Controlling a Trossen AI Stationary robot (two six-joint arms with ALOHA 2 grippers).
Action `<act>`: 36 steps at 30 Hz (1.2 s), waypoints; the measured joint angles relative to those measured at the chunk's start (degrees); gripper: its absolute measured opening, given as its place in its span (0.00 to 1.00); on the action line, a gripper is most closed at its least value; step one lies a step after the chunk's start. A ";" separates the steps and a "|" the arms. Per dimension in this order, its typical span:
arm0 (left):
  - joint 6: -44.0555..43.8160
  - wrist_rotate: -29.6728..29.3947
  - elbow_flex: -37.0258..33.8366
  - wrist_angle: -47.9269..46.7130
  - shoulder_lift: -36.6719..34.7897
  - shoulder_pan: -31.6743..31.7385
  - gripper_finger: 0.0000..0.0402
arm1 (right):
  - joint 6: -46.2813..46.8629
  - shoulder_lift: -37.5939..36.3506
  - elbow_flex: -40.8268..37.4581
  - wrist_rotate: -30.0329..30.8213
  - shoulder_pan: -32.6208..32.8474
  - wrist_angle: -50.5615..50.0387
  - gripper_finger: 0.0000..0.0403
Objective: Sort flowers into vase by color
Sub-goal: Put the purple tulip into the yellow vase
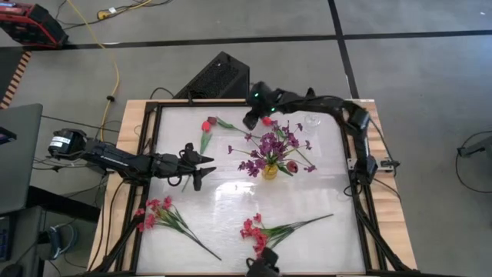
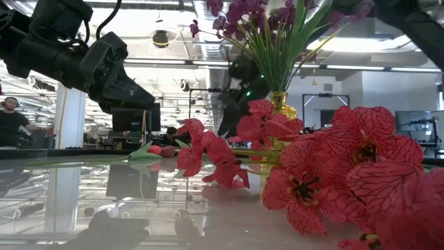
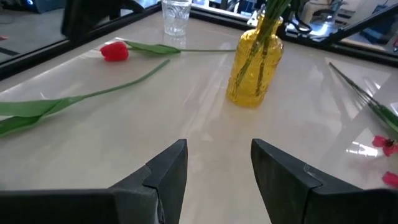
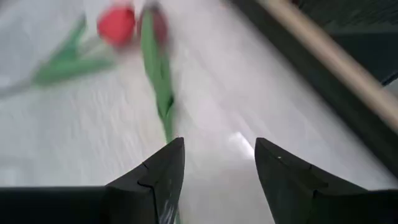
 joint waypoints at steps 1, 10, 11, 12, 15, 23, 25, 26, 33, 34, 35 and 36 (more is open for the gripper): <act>0.16 0.00 0.00 -0.21 0.00 0.00 0.42 | -0.88 1.28 0.70 0.01 0.52 -0.66 0.55; 2.44 0.92 0.02 -0.72 0.00 0.02 0.42 | -3.80 8.50 6.82 5.77 4.19 -6.18 0.55; 2.82 1.12 0.02 -0.71 0.00 0.02 0.42 | -4.57 9.04 7.49 7.53 4.57 -7.04 0.55; 3.15 1.40 0.01 -0.77 0.00 0.02 0.42 | -5.18 9.66 8.27 8.40 4.91 -7.86 0.55; 3.49 1.66 0.02 -1.31 0.00 0.06 0.42 | -7.27 10.78 10.06 11.40 6.01 -11.59 0.55; 4.30 2.02 0.02 -2.10 0.00 1.08 0.42 | -13.77 9.31 10.84 15.80 7.24 -13.11 0.55; 4.30 2.31 0.02 -2.33 0.00 1.43 0.42 | -13.64 8.06 11.73 16.04 7.21 -13.61 0.55; 4.30 2.49 0.01 -2.39 0.00 1.63 0.42 | -13.14 7.56 12.03 15.73 7.20 -13.69 0.55; 4.82 2.63 0.02 -2.38 0.00 2.93 0.42 | -9.16 7.83 12.44 10.03 8.07 -15.79 0.55; 4.98 2.64 0.02 -2.39 0.00 3.16 0.42 | -8.85 8.26 12.44 9.91 8.21 -16.45 0.55; 4.98 2.75 0.02 -2.36 0.00 3.32 0.42 | -8.50 8.73 12.44 10.27 8.32 -17.43 0.55; 4.98 3.15 0.02 -2.32 0.00 3.59 0.42 | -8.33 8.94 12.33 10.99 8.58 -18.44 0.55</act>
